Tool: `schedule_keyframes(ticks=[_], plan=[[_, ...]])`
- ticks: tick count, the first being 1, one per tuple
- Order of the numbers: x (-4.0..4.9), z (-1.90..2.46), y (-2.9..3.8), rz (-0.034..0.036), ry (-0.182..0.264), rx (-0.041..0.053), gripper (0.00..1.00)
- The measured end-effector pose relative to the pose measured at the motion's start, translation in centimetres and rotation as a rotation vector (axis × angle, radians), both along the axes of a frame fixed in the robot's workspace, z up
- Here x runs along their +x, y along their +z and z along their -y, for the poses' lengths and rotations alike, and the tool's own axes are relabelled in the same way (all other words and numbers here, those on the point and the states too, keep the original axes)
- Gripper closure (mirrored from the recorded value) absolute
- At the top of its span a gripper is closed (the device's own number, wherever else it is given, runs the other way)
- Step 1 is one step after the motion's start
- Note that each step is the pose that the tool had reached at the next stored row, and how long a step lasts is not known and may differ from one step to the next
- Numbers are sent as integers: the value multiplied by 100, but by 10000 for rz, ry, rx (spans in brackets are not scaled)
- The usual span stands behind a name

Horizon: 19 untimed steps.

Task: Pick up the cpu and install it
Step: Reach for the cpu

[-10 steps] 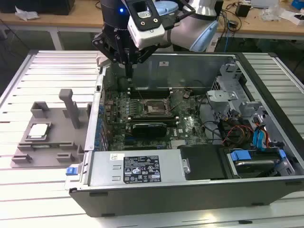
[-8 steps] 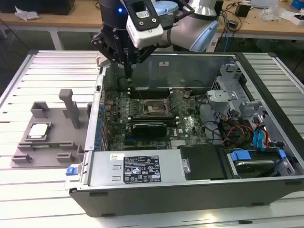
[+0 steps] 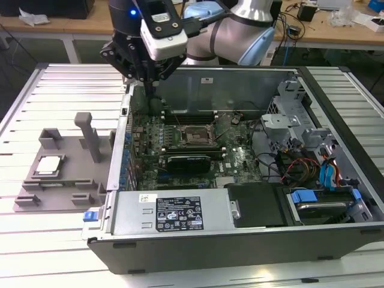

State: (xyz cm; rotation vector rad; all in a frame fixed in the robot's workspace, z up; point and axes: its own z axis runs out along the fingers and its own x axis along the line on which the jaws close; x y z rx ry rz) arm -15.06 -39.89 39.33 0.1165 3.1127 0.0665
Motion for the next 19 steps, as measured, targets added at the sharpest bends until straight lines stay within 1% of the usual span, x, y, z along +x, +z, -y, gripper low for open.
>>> schedule_keyframes(ticks=[2, 3, 6, 7, 8, 10, 14, 18, 19], plan=[[-54, 0, 1, 0, 1, 0, 89], [-108, 0, 0, 1, -1, 0, 89], [-187, 0, 0, 1, 0, 0, 89], [-241, 0, 0, 0, 0, 0, 89], [-277, 0, 0, 1, -1, 0, 89], [-328, 0, 0, 1, 0, 0, 89], [-469, 0, 0, 2, -1, 0, 89], [-589, 0, 0, 2, 1, 0, 89], [-633, 0, 0, 2, 0, 0, 89]])
